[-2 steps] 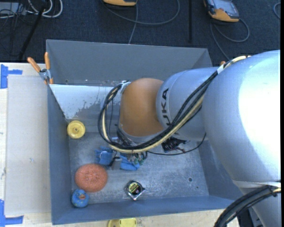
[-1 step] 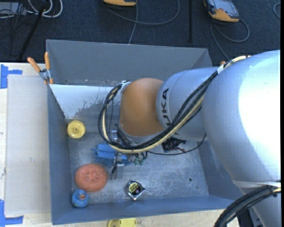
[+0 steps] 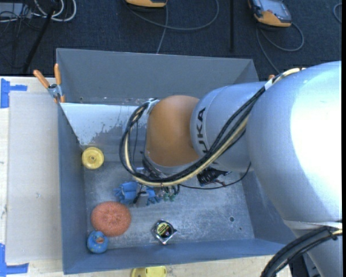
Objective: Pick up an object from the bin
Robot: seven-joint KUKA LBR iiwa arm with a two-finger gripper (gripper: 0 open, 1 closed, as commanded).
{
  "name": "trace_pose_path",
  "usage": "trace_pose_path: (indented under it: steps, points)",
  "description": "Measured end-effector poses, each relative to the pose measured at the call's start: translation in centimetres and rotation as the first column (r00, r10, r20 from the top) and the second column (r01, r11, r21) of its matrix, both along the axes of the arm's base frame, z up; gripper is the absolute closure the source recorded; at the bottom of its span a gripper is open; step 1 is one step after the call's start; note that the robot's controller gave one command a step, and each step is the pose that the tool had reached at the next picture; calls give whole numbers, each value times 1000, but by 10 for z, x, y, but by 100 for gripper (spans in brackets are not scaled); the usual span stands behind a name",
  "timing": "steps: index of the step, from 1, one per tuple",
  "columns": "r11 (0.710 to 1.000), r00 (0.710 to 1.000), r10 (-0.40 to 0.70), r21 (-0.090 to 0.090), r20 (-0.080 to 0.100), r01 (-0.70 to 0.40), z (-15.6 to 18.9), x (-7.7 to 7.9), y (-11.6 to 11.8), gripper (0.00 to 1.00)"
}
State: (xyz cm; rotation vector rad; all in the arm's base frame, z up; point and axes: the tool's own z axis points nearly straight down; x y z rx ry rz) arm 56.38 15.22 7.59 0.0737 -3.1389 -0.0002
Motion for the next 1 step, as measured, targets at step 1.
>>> trace_pose_path:
  steps: [1]
  points:
    - [1000,1000,0,0,0,0,0,0,0,100]
